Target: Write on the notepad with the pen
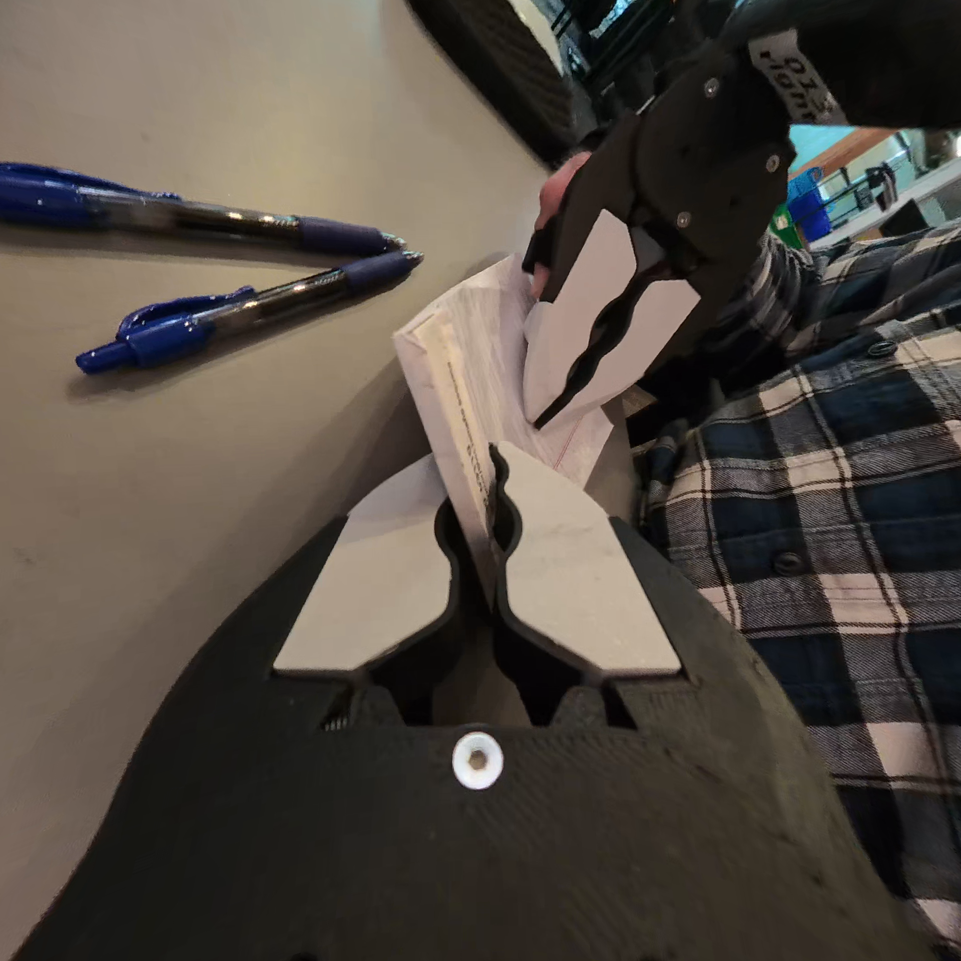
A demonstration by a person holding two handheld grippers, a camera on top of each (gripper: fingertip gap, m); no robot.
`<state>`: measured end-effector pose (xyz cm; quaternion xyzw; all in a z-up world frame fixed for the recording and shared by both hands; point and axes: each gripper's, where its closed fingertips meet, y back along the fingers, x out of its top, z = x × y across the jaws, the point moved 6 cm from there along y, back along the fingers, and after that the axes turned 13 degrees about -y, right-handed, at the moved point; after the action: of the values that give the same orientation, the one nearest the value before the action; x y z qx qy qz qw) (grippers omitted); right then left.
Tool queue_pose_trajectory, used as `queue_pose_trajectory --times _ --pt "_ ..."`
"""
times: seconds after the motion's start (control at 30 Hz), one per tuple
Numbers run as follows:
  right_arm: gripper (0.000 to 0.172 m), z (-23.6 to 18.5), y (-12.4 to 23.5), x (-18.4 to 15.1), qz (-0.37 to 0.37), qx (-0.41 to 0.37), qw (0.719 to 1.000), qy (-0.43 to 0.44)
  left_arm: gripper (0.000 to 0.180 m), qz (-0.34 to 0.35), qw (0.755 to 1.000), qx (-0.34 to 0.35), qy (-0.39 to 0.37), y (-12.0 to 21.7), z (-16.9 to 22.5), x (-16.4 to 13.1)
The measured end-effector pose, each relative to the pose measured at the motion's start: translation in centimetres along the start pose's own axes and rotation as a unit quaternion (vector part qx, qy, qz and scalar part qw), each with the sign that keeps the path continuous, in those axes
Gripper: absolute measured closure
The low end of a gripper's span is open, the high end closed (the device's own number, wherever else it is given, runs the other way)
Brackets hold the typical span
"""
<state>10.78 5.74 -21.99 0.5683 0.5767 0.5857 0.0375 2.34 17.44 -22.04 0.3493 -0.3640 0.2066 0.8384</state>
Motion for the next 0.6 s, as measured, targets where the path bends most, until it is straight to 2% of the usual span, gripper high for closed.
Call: queue_pose_trajectory --times 0.03,0.17,0.23,0.3,0.43,0.53,0.6 --pt "0.157 0.0 0.7 0.5 0.012 -0.005 1.0 0.0 0.173 0.003 1.0 -0.001 -0.007 0.1 0.1 0.1" --pt "0.128 0.9 4.5 2.9 0.084 -0.014 0.996 -0.023 0.173 -0.018 0.998 -0.013 -0.056 0.3 1.1 0.2" --pt "0.122 1.8 5.2 3.2 0.078 -0.016 0.996 -0.032 0.174 -0.015 0.995 -0.021 -0.094 0.3 1.7 0.5" --pt "0.113 2.2 4.6 3.0 0.053 0.017 0.997 -0.057 0.174 -0.024 0.993 -0.023 -0.112 0.3 2.1 0.8" --pt "0.129 1.9 2.4 2.2 -0.014 0.082 0.994 -0.071 0.174 -0.037 0.987 -0.035 -0.153 0.4 2.9 1.1" --pt "0.163 0.8 1.5 2.3 -0.025 0.141 0.987 -0.068 0.174 -0.044 0.982 -0.044 -0.178 0.4 3.4 1.2" --pt "0.168 0.6 1.4 2.4 -0.02 0.159 0.984 -0.076 0.172 -0.049 0.978 -0.041 -0.197 0.5 3.4 1.0"
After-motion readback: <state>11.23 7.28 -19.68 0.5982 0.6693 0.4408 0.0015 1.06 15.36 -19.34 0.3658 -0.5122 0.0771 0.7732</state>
